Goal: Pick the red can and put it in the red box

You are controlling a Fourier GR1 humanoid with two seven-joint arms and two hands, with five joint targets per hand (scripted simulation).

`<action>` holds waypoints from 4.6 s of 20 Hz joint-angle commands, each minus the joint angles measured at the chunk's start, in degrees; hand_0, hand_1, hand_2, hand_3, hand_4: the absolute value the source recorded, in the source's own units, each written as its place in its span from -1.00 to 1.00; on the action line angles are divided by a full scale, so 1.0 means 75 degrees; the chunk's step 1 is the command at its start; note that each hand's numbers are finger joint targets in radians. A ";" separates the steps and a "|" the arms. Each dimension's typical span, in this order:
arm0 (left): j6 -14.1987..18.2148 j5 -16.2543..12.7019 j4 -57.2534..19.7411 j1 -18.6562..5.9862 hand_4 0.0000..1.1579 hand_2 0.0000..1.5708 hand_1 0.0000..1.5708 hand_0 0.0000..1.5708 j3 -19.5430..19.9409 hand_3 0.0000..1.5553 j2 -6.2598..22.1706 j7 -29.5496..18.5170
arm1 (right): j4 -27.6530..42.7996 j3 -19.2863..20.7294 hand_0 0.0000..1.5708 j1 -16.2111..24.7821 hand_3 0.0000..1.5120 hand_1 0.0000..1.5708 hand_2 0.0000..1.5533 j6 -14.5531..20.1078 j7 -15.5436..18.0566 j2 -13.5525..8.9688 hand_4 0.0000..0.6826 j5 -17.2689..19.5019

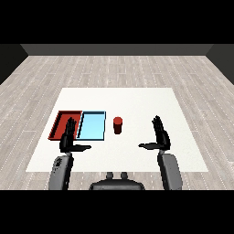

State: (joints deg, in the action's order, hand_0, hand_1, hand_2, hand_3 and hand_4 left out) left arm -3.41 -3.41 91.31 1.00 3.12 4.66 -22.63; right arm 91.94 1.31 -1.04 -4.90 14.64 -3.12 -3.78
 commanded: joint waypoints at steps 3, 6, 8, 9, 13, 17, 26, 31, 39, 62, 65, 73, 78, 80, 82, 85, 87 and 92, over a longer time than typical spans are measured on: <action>-0.0227 0.0007 -0.0335 0.0053 -1.00 -1.00 -1.00 -1.00 0.0058 -1.00 -0.0088 -0.0745 | -0.0219 0.0095 -1.00 0.0112 -1.00 -1.00 -1.00 -0.0250 0.0444 -0.0049 -1.00 -0.0052; -0.0232 0.0077 -0.0276 -0.0074 -1.00 -1.00 -1.00 -1.00 0.0002 -1.00 -0.0070 -0.0495 | -0.0740 0.0428 -1.00 -0.0366 -1.00 -1.00 -1.00 -0.0450 0.0682 -0.0230 -1.00 -0.0261; -0.0079 0.0011 -0.0430 -0.0612 -1.00 -1.00 -1.00 -1.00 0.0159 -1.00 -0.0037 -0.0205 | 0.0429 -0.0247 -1.00 0.0615 -1.00 -1.00 -1.00 -0.0117 0.0366 0.0152 -1.00 0.0168; -0.0333 -0.0126 -0.0117 0.0019 -1.00 -1.00 -1.00 -1.00 0.0142 -1.00 -0.0052 -0.0564 | 0.0303 0.0053 -1.00 -0.0127 -1.00 -1.00 -1.00 -0.0103 -0.0082 -0.0044 -1.00 -0.0017; -0.0137 0.0037 0.0450 0.0380 -1.00 -1.00 -1.00 -1.00 -0.0013 -1.00 -0.0197 -0.0403 | -0.1069 0.0469 -1.00 -0.0434 -1.00 -1.00 -1.00 -0.0594 0.0729 -0.0165 -1.00 -0.0411; -0.0565 -0.0235 -0.0254 -0.0078 -1.00 -1.00 -1.00 -1.00 0.0362 -1.00 0.0127 -0.0659 | -0.0240 0.0157 -1.00 -0.0422 -1.00 -1.00 -1.00 -0.0316 -0.0191 0.0048 -1.00 -0.0405; -0.0207 -0.0087 0.0211 -0.0214 -1.00 -1.00 -1.00 -1.00 0.0298 -1.00 -0.0024 -0.0193 | -0.0891 -0.0178 -1.00 -0.1117 -1.00 -1.00 -1.00 0.0105 -0.0334 0.0408 -1.00 -0.0244; 0.0010 0.0294 -0.0062 -0.0041 -1.00 -1.00 -1.00 -1.00 -0.0042 -1.00 -0.0355 -0.0650 | -0.1559 -0.0613 -1.00 -0.1291 -1.00 -1.00 -1.00 0.0393 0.0038 0.0414 -1.00 -0.0439; -0.0417 -0.0206 0.0057 -0.0050 -1.00 -1.00 -1.00 -1.00 0.0267 -1.00 -0.0131 -0.0557 | -0.3256 -0.1133 -1.00 -0.2136 -1.00 -1.00 -1.00 0.0858 0.0821 0.0416 -1.00 -0.1122; -0.0153 -0.0291 0.0524 0.0070 -1.00 -1.00 -1.00 -1.00 0.0329 -1.00 -0.0295 -0.0125 | -0.6213 -0.2645 -1.00 -0.3545 -1.00 -1.00 -1.00 0.1611 0.2635 0.0416 -1.00 -0.2841; -0.0691 -0.0328 -0.0441 0.0080 -1.00 -1.00 -1.00 -1.00 0.0402 -1.00 -0.0162 -0.1043 | -0.6980 -0.2800 -1.00 -0.4134 -1.00 -1.00 -1.00 0.1496 0.2739 0.0416 -1.00 -0.3401; -0.0492 -0.0319 0.0074 0.0014 -1.00 -1.00 -1.00 -1.00 0.0447 -1.00 -0.0100 -0.0486 | -0.7355 -0.3391 -1.00 -0.4280 -1.00 -1.00 -1.00 0.1706 0.3094 0.0416 -1.00 -0.4148; -0.0408 -0.0540 0.0071 -0.0513 -1.00 -1.00 -1.00 -1.00 0.0595 -1.00 0.0005 0.0047 | -0.7842 -0.3695 -1.00 -0.4749 -1.00 -1.00 -1.00 0.1820 0.3247 0.0416 -1.00 -0.4689; -0.0487 -0.0513 0.1050 0.0412 -1.00 -1.00 -1.00 -1.00 0.0394 -1.00 -0.0120 0.0036 | -0.7568 -0.4059 -1.00 -0.4623 -1.00 -1.00 -1.00 0.2026 0.3126 0.0416 -1.00 -0.4880; -0.0606 -0.0435 0.0178 0.0423 -1.00 -1.00 -1.00 -1.00 0.0500 -1.00 -0.0180 -0.0756 | -0.7759 -0.4629 -1.00 -0.4969 -1.00 -1.00 -1.00 0.2383 0.3169 0.0416 -1.00 -0.5519; -0.0892 -0.0637 0.0068 0.0348 -1.00 -1.00 -1.00 -1.00 0.0799 -1.00 0.0175 -0.0810 | -0.8277 -0.4182 -1.00 -0.5326 -1.00 -1.00 -1.00 0.1915 0.3249 0.0416 -1.00 -0.5452; -0.0511 -0.0502 0.0014 -0.0040 -1.00 -1.00 -1.00 -1.00 0.0606 -1.00 -0.0093 -0.0443 | -0.8257 -0.4487 -1.00 -0.5537 -1.00 -1.00 -1.00 0.2272 0.3089 0.0416 -1.00 -0.5655; -0.0434 -0.0476 -0.0044 -0.0330 -1.00 -1.00 -1.00 -1.00 0.0551 -1.00 -0.0143 -0.0334 | -0.8775 -0.4625 -1.00 -0.5613 -1.00 -1.00 -1.00 0.1817 0.3196 0.0416 -1.00 -0.5995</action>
State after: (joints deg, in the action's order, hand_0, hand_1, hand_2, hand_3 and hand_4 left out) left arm -8.04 -7.91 93.96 1.71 7.85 4.68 -24.85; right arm 27.38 -29.73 -42.91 8.40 37.77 0.00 -44.97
